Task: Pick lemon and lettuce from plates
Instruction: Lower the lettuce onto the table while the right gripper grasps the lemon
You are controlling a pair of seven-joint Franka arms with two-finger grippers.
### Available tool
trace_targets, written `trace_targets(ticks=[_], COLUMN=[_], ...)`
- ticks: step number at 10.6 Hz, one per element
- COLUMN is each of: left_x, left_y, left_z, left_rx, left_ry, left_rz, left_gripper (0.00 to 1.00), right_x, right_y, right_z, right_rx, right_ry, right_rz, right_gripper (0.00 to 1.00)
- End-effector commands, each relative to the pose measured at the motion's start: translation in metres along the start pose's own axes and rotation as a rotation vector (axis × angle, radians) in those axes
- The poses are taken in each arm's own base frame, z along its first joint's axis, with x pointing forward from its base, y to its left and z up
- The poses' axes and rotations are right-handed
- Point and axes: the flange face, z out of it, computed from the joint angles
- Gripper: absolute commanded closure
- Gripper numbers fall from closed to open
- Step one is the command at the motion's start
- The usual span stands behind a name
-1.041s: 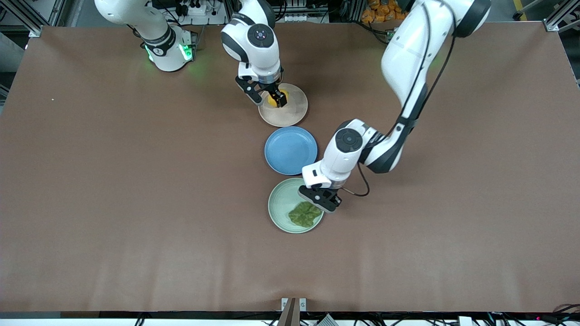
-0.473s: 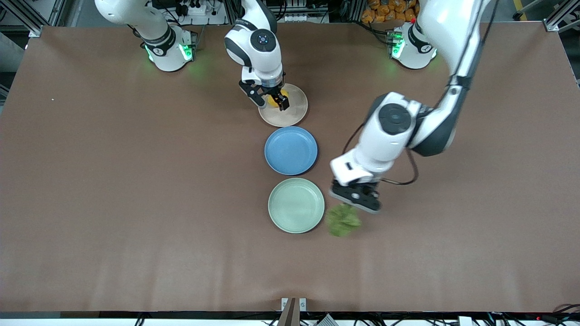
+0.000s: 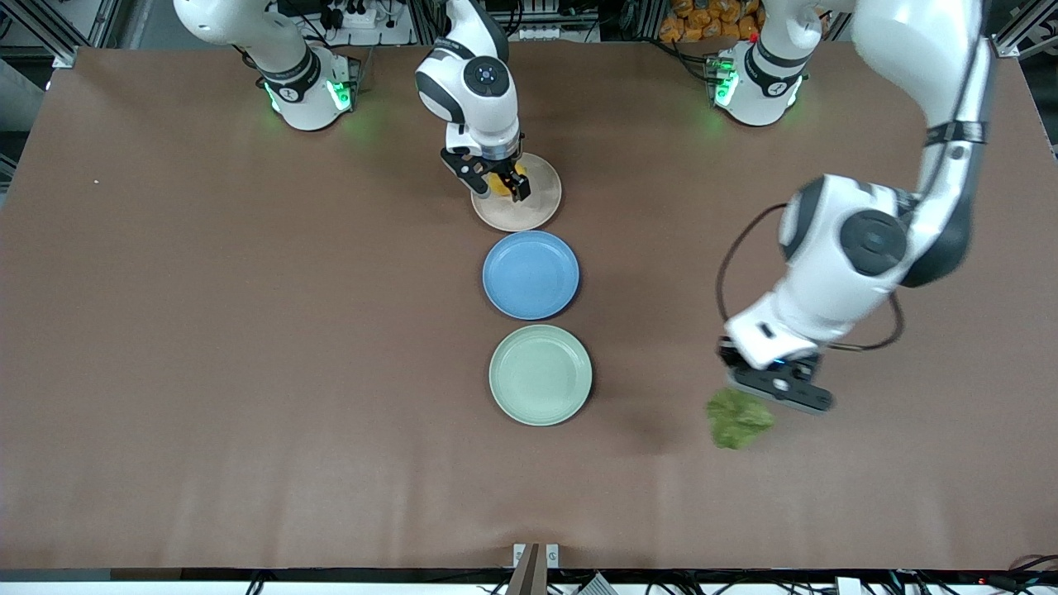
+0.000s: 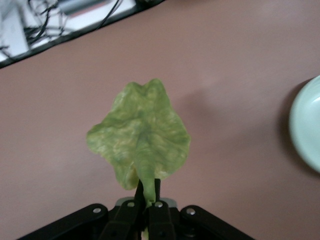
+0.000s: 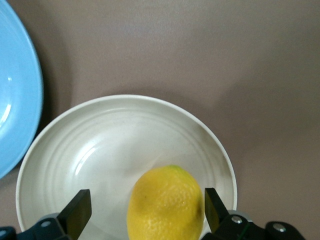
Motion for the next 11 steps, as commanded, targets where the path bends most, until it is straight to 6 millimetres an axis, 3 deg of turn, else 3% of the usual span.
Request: trace_targets(ticks=[1,2,3,4,5,7,10,11], left_x=[-0.023,-0.034,-0.045,-0.056,-0.064,-0.071,-0.071,-0.072], left_y=[-0.061,-0.066,-0.079,-0.090,-0.101,-0.099,-0.095,-0.093], left_z=[0.045,0.066,0.089,0.113,0.133,0.155,0.161,0.166], left_rx=[-0.023,-0.039,-0.047,-0.055,-0.062,-0.080,-0.128,-0.172], left_ry=[-0.076,-0.113,-0.151,-0.190,-0.216,-0.247,-0.245,-0.244], left_rz=[-0.009,-0.030,-0.051,-0.071,-0.093,-0.102,-0.161,-0.201], left_gripper=[1.00,1.00,1.00,1.00,1.00,0.97,0.72,0.44], right_x=[-0.016,-0.023,-0.024,-0.030,-0.031,-0.031,-0.022,-0.007], right_y=[0.003,0.005,0.005,0.007,0.006,0.005,-0.012,-0.024], right_z=[0.011,0.020,0.026,0.031,0.031,0.026,0.008,-0.003], right_rx=[0.019,0.023,0.027,0.034,0.038,0.043,0.078,0.093], right_ry=[-0.001,0.002,0.005,0.006,0.006,0.003,0.000,0.004], right_rz=[0.015,0.002,0.003,-0.009,-0.012,-0.010,-0.010,-0.013], right_gripper=[0.00,0.25,0.70,0.99,1.00,1.00,1.00,1.00])
